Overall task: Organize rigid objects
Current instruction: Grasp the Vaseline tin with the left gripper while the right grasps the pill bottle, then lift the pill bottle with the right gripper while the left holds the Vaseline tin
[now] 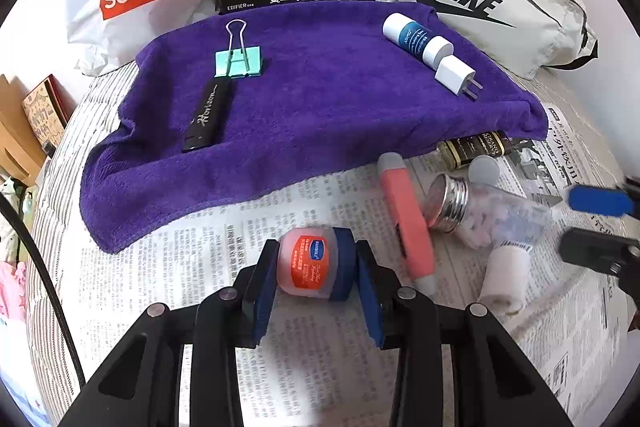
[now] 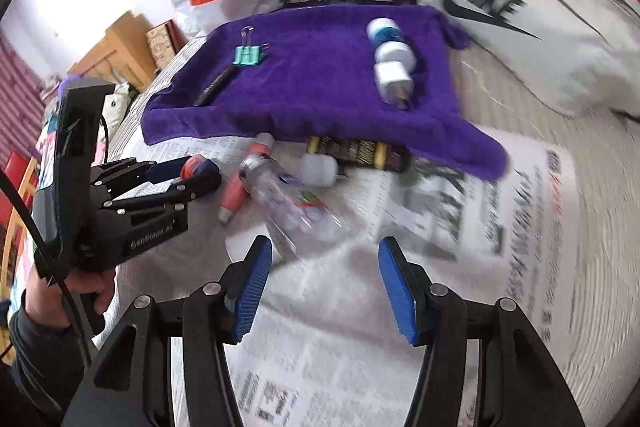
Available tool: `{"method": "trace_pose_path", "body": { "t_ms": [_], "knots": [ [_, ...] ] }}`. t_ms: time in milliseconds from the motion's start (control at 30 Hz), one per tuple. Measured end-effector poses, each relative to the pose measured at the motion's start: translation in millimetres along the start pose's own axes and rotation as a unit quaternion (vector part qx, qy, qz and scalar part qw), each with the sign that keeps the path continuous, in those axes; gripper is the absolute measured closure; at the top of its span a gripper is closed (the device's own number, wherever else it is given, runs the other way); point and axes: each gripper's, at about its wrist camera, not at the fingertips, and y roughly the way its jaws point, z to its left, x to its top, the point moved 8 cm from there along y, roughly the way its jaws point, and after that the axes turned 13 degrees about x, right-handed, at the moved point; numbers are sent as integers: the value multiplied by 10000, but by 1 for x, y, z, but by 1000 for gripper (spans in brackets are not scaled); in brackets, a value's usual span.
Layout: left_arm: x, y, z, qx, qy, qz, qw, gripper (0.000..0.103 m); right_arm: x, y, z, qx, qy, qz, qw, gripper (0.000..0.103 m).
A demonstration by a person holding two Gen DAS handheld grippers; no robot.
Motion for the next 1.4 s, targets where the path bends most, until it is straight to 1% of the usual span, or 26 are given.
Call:
{"method": "trace_pose_path", "body": {
  "t_ms": [67,167,333,467,533,600,767,867,933,1133,1233,1333,1400],
  "knots": [
    [-2,0,3,-43,-25,1,10000,67,6,11,3,44,-105,94,9999,48],
    [-2,0,4,-115,-60,-7,9999,67,14,28,3,-49,-263,302,9992,48],
    [-1,0,6,-222,-134,-9,9997,67,16,53,7,-120,-544,677,9962,50],
    [-1,0,9,-391,-263,-3,9989,67,15,65,12,-402,-864,798,9923,51],
    [-1,0,11,-484,-330,-6,9983,67,14,64,13,-450,-949,779,9914,52],
    [-1,0,10,-505,-343,-14,9981,67,15,62,11,-349,-822,752,9932,54],
    [-2,0,9,-442,-267,-58,9986,67,18,47,10,-115,-616,579,9964,60],
    [-1,0,9,-450,-284,-64,9986,67,20,37,9,-122,-537,478,9973,61],
    [-2,0,10,-446,-282,-67,9986,67,16,35,9,-126,-523,532,9971,61],
    [-2,0,10,-459,-272,-62,9986,67,13,54,9,-226,-628,783,9947,62],
    [-2,1,11,-482,-283,-50,9984,67,14,60,10,-295,-679,809,9940,62],
    [-2,1,11,-473,-282,-54,9985,67,15,64,15,-513,-922,871,9906,62],
    [-1,1,11,-474,-292,-62,9984,67,15,65,16,-533,-1011,842,9899,62]
  ]
}}
